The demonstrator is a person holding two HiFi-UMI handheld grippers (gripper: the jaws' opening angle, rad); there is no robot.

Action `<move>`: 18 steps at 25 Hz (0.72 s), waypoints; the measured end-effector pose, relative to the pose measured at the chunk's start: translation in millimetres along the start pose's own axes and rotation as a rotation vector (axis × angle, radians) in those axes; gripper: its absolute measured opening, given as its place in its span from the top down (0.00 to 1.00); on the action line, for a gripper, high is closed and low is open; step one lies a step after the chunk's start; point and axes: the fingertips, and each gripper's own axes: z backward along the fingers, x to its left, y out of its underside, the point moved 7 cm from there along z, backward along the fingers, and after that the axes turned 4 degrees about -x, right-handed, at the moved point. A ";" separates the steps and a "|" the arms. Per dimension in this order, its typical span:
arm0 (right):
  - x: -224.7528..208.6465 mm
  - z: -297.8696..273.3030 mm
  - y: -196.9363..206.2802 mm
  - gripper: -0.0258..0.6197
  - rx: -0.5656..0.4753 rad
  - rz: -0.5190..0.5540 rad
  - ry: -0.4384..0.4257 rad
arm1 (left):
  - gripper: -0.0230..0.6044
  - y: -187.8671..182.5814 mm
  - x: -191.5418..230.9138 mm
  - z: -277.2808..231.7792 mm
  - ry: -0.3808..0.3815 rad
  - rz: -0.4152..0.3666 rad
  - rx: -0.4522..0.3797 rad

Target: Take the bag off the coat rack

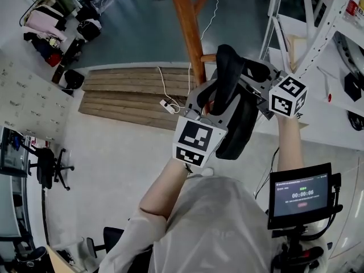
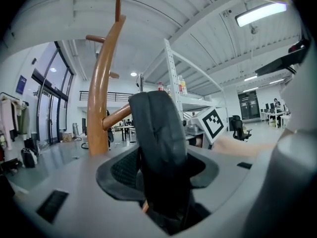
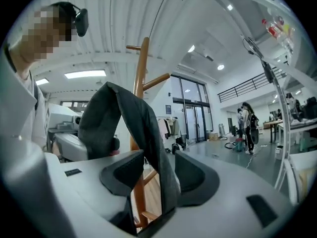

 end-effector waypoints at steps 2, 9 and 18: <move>5.1 -0.8 -2.3 0.68 -0.012 -0.025 -0.052 | 0.61 0.7 1.6 3.2 0.007 0.007 -0.004; 7.0 -23.6 4.3 0.68 0.092 0.138 0.071 | 0.62 1.8 2.4 -0.9 0.028 0.048 -0.022; 11.6 -32.0 9.2 0.80 0.069 0.124 0.234 | 0.71 3.5 6.1 1.0 -0.030 0.041 -0.016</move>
